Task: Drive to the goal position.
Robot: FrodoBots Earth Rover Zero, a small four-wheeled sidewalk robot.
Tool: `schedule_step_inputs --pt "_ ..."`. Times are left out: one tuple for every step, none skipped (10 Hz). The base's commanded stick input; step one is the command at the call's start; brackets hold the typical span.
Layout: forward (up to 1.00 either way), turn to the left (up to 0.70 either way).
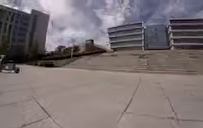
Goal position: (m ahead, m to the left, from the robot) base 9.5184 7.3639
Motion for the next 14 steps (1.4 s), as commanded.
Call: schedule_step_inputs --pt "1.0 0.4" --pt "1.0 0.4" --pt "1.0 0.4" --pt "1.0 0.4" --pt "1.0 0.4" --pt "1.0 0.4" --pt "1.0 0.4" --pt "1.0 0.4" --pt "1.0 0.4" --pt "1.0 0.4" --pt "1.0 0.4" --pt "1.0 0.4" --pt "1.0 0.4" --pt "1.0 0.14"
